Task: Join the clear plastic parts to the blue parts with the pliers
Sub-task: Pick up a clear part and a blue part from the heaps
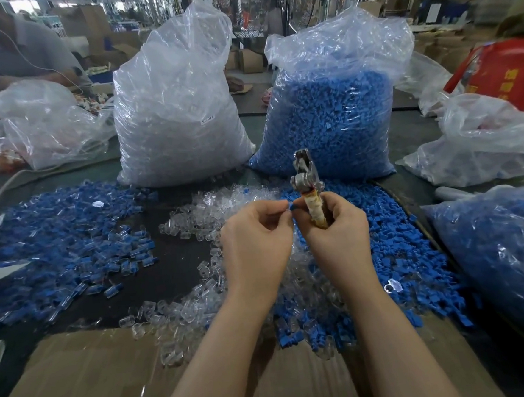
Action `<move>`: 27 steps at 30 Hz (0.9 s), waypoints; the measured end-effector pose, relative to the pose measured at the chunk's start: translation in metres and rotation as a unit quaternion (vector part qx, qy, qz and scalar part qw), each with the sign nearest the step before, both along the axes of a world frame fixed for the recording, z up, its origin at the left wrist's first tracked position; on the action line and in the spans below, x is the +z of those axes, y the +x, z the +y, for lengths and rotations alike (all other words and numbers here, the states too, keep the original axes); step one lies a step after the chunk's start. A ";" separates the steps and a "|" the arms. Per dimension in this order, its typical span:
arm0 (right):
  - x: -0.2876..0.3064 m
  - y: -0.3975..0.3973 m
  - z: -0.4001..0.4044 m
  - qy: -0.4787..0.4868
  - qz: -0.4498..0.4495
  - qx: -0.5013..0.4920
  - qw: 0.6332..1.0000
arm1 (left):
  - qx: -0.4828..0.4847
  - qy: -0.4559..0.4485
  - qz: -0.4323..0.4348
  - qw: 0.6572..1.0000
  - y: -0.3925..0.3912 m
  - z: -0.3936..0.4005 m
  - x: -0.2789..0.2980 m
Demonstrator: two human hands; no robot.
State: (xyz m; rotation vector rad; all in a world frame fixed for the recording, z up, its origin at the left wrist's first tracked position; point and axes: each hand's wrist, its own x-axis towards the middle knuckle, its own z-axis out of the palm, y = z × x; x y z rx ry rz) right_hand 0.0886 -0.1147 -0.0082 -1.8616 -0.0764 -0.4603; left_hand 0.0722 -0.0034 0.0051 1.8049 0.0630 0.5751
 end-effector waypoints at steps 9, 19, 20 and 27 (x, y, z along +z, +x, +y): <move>0.005 0.002 -0.007 0.026 0.035 0.079 0.996 | 0.000 -0.015 0.000 1.000 0.004 0.004 -0.004; 0.010 0.000 -0.027 -0.081 0.073 0.127 0.986 | -0.052 -0.207 0.009 0.977 0.006 0.012 0.004; 0.010 0.000 -0.028 -0.091 0.080 0.137 0.983 | -0.055 -0.211 0.004 0.976 0.006 0.012 0.005; 0.009 0.000 -0.028 -0.127 0.104 0.166 0.972 | -0.073 -0.212 -0.023 0.974 0.005 0.013 0.005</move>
